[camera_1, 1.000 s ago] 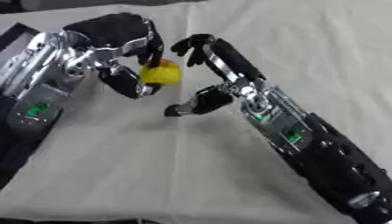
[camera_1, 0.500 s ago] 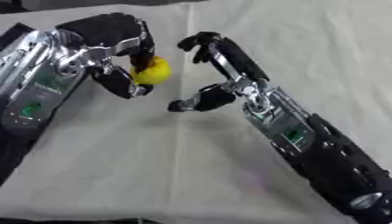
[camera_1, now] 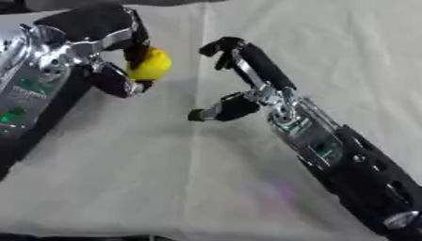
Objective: Pick up the objects with one hand, pass them to the other hand, and then place them into the box on the other side of the table.
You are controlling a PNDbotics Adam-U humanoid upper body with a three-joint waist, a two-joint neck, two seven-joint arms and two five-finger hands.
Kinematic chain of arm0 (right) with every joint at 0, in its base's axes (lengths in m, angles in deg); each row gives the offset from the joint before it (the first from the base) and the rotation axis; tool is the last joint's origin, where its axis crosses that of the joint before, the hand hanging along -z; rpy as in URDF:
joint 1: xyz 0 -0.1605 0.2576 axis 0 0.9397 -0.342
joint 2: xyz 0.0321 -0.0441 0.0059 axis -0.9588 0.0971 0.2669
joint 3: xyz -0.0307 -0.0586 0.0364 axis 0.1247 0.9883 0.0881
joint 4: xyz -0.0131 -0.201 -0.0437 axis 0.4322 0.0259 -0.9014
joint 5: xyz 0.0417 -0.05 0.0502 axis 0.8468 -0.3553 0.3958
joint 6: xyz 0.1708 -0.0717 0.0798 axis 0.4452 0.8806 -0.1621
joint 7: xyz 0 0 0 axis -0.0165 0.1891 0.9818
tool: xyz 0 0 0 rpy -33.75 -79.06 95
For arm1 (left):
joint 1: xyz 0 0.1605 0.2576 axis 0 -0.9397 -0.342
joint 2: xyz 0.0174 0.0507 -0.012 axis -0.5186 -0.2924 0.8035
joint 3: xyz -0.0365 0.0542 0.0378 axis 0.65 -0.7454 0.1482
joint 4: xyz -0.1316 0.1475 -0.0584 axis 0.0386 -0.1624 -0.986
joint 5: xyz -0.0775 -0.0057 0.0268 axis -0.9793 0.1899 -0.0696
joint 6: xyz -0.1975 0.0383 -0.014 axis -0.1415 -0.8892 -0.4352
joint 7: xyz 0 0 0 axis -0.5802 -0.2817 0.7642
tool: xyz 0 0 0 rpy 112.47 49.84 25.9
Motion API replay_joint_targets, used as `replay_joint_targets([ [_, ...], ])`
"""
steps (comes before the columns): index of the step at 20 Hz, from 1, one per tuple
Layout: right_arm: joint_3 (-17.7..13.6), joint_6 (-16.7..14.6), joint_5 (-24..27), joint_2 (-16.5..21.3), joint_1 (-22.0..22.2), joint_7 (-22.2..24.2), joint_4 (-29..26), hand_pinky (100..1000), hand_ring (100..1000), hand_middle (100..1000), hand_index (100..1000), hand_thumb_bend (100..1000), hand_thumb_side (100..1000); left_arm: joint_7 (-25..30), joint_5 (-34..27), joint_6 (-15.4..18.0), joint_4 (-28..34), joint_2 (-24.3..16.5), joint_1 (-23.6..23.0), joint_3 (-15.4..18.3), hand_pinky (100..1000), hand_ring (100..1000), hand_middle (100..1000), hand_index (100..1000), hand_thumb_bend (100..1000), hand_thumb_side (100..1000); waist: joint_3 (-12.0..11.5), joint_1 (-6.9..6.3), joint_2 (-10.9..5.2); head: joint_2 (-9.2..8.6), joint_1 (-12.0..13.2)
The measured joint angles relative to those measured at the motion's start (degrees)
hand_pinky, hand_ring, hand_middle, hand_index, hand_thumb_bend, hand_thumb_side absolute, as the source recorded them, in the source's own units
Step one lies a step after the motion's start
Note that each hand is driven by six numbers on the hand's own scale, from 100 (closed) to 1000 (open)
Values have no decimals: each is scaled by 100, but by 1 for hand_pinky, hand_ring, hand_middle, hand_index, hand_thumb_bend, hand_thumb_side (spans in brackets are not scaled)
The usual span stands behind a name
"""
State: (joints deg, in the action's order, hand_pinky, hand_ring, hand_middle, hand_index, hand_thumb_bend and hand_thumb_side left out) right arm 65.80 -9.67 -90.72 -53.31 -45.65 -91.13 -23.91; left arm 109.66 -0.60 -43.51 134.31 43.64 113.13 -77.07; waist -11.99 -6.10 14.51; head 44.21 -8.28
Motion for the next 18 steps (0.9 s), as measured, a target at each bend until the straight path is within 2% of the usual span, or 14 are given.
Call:
replay_joint_targets([
  [6, -12, 14, -5, 53, 46, 23, -93, 658, 628, 711, 784, 844, 241, -159, -280, -262, 172, -329, -46, 278, 657, 521, 335, 373, 247, 100, -4, 0, 0, 0, 30],
  [18, -69, 62, -5, 151, 96, 23, -268, 659, 629, 711, 782, 846, 242, -469, -783, -756, 188, -918, -259, 741, 664, 515, 329, 375, 175, 100, 7, 1, 0, 0, 327],
])
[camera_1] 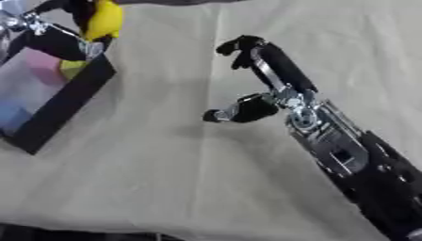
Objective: Pick up the objects with one hand, pass them to the other hand, and then place them into the box on the other side of the table.
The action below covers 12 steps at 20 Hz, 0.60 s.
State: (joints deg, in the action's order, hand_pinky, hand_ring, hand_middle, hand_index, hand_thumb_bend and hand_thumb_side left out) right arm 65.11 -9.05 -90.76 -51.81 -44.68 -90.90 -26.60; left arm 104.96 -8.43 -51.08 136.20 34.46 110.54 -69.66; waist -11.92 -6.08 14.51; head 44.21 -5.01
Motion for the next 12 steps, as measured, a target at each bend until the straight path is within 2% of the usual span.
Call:
replay_joint_targets([
  [12, -42, 28, 4, 43, 46, -29, -137, 656, 627, 708, 779, 849, 261, -252, -182, -294, -354, -370, -290, 346, 667, 519, 332, 379, 166, 100, 44, 57, 0, 0, 188],
])
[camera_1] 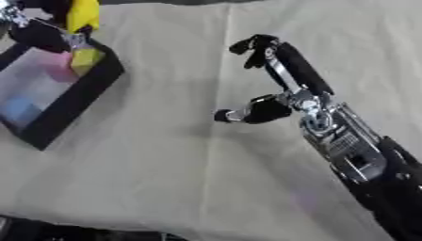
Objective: Pick up the objects with one hand, pass them to the other hand, and then place them into the box on the other side of the table.
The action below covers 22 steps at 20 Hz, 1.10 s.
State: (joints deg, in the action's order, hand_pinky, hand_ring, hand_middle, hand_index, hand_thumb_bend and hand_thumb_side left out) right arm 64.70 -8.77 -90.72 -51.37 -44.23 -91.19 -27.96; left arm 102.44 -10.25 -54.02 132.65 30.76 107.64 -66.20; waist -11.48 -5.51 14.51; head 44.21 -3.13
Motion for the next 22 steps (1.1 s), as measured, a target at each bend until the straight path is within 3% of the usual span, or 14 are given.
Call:
replay_joint_targets([
  [14, -65, 25, 101, 27, 1, -77, -229, 653, 621, 691, 777, 881, 272, -125, 53, -88, -477, -211, -373, 178, 669, 529, 344, 390, 186, 100, 42, 58, 0, 0, 236],
  [18, -65, 28, 104, 45, 2, -80, -230, 653, 620, 690, 777, 882, 273, -169, 63, -123, -605, -250, -475, 252, 678, 537, 359, 413, 152, 100, 46, 62, 0, 0, 275],
  [20, -66, 29, 106, 47, 2, -80, -236, 653, 620, 690, 777, 883, 274, -208, 67, -152, -680, -250, -512, 300, 687, 552, 384, 446, 179, 100, 51, 68, 0, 0, 292],
  [22, -67, 29, 108, 47, 3, -82, -256, 653, 619, 689, 777, 883, 274, -252, 74, -168, -739, -250, -535, 329, 714, 595, 471, 538, 227, 100, 53, 84, 0, 0, 305],
])
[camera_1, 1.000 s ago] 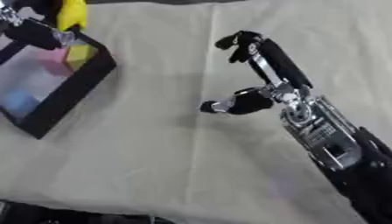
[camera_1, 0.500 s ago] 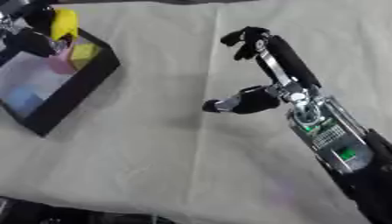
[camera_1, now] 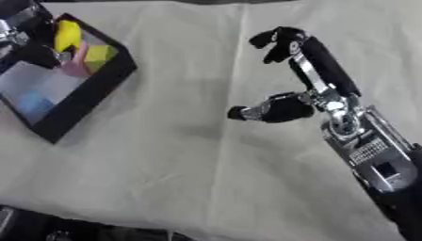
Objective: Pick up the objects with one hand, pass them to the other hand, and then place them into the box on the other side of the table.
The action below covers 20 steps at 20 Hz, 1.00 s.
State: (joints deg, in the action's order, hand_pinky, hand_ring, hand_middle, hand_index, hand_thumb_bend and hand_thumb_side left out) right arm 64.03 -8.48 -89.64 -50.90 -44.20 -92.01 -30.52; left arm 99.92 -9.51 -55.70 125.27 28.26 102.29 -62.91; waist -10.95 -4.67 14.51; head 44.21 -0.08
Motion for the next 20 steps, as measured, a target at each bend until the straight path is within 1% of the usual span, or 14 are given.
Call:
replay_joint_targets([
  [1, -1, 1, 2, 0, 0, -2, -6, 653, 619, 689, 777, 883, 274, -22, 1, 0, -23, 0, -15, 14, 741, 637, 521, 627, 277, 119, 0, 8, 0, 0, 1],
  [2, -1, 1, 6, 1, 0, -2, -7, 653, 619, 688, 777, 883, 274, -39, 3, 8, -42, 0, -20, 17, 752, 653, 534, 656, 356, 141, 0, 12, 0, 0, 1],
  [3, -1, 1, 15, 1, 0, -2, -8, 654, 619, 689, 778, 885, 275, -53, 11, 25, -54, 0, -22, 17, 763, 678, 556, 679, 458, 153, 0, 13, 0, 0, 1],
  [7, -1, -3, 27, 2, 1, 7, -10, 653, 618, 688, 778, 886, 277, 22, 217, 149, -158, 0, -24, 17, 804, 735, 602, 722, 625, 255, 7, 13, 0, 0, 1],
  [9, -1, -4, 39, 2, 1, 8, -11, 652, 617, 688, 777, 887, 277, 60, 350, 186, -199, 0, -26, 24, 806, 738, 604, 724, 651, 267, 7, 13, 0, 0, 1],
  [12, -3, -4, 46, 2, 1, 8, -25, 651, 617, 687, 777, 888, 278, 68, 480, 197, -215, 0, -27, 55, 806, 734, 600, 722, 639, 274, 7, 13, 0, 0, 1],
  [14, -17, -2, 49, 2, 1, 5, -42, 651, 616, 687, 777, 888, 278, 37, 513, 187, -197, 0, -47, 85, 802, 726, 591, 717, 591, 267, 24, 13, 0, 0, -3],
  [15, -29, 2, 51, 2, 3, -1, -46, 650, 616, 686, 776, 887, 277, 7, 514, 172, -176, 0, -68, 96, 797, 718, 592, 715, 532, 258, 35, 13, 0, 0, -6],
  [16, -35, 7, 57, 3, 4, -9, -54, 650, 615, 686, 776, 885, 276, -35, 506, 147, -142, 0, -84, 116, 790, 705, 625, 712, 444, 261, 36, 13, 0, 0, -9],
  [17, -39, 17, 68, 3, 7, -23, -70, 650, 615, 686, 776, 885, 276, -101, 475, 116, -85, 0, -105, 146, 790, 703, 633, 711, 431, 266, 37, 13, 0, 0, -12],
  [18, -55, 26, 81, 3, 17, -38, -86, 646, 612, 684, 774, 883, 274, -183, 406, 72, -15, 0, -134, 179, 786, 688, 654, 704, 313, 293, 39, 13, 0, 0, -21],
  [19, -82, 35, 96, 3, 38, -66, -98, 644, 610, 683, 773, 882, 273, -294, 323, 16, 67, 0, -165, 225, 787, 685, 654, 710, 297, 273, 43, 13, 0, 0, -36],
  [20, -114, 46, 109, 2, 55, -103, -108, 643, 609, 682, 772, 882, 273, -428, 230, -52, 160, 0, -199, 271, 787, 684, 655, 714, 300, 271, 50, 13, 0, 0, -52],
])
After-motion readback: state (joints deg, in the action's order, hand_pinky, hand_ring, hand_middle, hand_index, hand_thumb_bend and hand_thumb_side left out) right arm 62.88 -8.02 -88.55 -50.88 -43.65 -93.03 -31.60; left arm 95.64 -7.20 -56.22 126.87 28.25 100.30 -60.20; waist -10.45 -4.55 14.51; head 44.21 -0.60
